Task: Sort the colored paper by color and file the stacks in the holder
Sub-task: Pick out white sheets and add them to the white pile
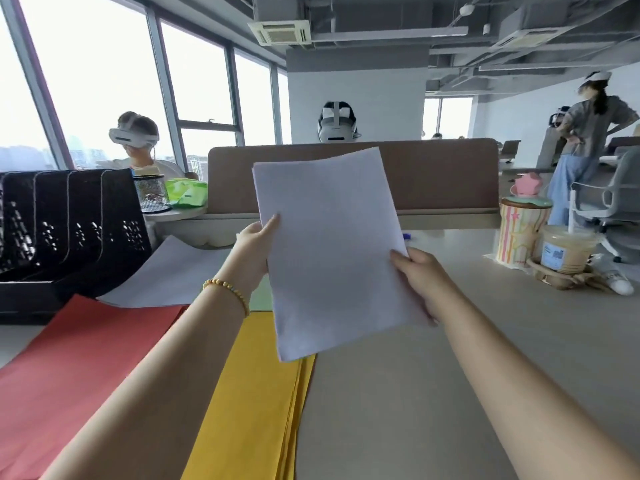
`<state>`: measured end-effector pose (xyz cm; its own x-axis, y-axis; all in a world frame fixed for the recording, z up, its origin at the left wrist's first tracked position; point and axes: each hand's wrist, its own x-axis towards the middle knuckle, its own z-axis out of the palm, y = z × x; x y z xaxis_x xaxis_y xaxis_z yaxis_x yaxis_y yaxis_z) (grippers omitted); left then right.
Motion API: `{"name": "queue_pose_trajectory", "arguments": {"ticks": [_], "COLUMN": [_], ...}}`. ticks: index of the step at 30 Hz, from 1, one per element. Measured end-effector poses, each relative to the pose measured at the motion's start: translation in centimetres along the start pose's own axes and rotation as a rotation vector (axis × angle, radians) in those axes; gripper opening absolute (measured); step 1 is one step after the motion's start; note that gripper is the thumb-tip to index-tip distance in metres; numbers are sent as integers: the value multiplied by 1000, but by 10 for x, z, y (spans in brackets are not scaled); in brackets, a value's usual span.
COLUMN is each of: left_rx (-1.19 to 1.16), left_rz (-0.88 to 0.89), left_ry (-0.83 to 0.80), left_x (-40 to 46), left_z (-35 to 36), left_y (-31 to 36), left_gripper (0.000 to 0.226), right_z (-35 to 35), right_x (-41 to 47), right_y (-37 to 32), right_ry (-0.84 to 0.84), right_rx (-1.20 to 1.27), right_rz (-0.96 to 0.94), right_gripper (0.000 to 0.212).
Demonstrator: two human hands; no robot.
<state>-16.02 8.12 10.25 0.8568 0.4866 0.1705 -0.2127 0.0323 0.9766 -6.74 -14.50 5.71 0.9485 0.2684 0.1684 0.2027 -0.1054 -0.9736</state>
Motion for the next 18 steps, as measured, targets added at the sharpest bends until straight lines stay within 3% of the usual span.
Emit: {"name": "queue_pose_trajectory", "arguments": {"ticks": [3, 7, 10, 13, 18], "left_rx": [195, 272, 393, 664, 744], "left_rz": [-127, -297, -354, -231, -201], "left_ry": [-194, -205, -38, 209, 407], "left_x": [-12, -27, -20, 2, 40], "left_z": [-51, -114, -155, -199, -256], "left_y": [-8, -13, -17, -25, -40], "left_gripper": [33, 12, 20, 32, 33], "right_z": [41, 114, 178, 241, 320], "right_x": [20, 46, 54, 56, 63], "right_y": [2, 9, 9, 0, 2], "right_ry": [-4, -41, -108, -189, -364], "right_rx": [80, 69, 33, 22, 41], "right_rz": [107, 184, 192, 182, 238], "right_gripper": [25, 33, 35, 36, 35]}}
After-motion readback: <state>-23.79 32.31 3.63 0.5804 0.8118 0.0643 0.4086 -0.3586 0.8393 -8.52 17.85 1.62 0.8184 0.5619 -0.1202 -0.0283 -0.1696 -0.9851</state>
